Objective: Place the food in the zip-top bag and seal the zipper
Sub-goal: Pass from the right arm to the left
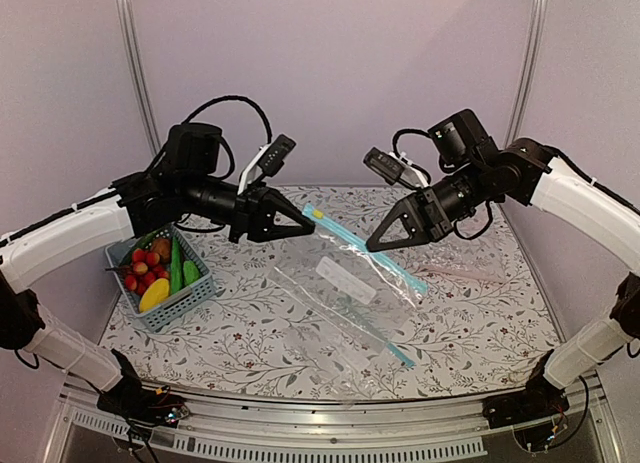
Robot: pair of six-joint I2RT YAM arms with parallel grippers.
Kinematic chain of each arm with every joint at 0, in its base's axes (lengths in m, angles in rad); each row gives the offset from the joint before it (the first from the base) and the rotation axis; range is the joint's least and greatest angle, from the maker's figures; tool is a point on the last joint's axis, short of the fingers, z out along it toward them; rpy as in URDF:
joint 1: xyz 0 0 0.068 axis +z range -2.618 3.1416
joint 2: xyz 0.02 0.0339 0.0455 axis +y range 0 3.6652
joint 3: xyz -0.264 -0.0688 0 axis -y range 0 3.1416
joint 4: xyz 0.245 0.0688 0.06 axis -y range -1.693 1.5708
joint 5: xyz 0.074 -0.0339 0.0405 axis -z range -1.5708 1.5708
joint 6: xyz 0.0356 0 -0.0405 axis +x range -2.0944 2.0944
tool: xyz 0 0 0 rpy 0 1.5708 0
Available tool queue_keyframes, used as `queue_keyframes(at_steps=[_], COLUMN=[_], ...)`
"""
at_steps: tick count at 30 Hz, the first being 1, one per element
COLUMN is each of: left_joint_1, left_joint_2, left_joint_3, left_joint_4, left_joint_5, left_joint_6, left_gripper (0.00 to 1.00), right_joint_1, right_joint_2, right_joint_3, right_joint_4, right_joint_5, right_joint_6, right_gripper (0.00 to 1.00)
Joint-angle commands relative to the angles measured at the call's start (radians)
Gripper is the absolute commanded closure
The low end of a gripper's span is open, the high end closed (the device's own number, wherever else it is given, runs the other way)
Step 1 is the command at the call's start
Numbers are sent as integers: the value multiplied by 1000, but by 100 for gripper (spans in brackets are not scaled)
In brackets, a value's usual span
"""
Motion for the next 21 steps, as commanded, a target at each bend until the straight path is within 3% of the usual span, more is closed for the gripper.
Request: queue_keyframes(at_steps=[1,6,7,11,14,17,21], left_joint_1=[-13,-13,-13,-16,-30,-45,-67], left_joint_2=[0,-6,-8,-15,-13,-9,4], left_joint_3=[-22,-32,-34,-43,-46,-51,-47], left_joint_4=[19,10,4,-11,-27,-36,-61], left_joint_5=[25,39,38,23,18,17,19], left_joint_6=[1,17,23,46,59,66,85], left_gripper=[99,100,100,100,100,100,100], right_joint_1=[7,8,8,8,8,11,19], right_joint_2=[-1,-4,-5,-2,-2,-10,-14], right_joint_3=[36,36,34,38,44,22,-7], right_joint_4=[-14,-16,-16,-9,3,69,165], right_joint_5=[8,28,33,114,213,256,297], right_joint_6=[-13,-16,-15,-5,18,36,75], right_gripper=[100,100,94,51,30,23,20])
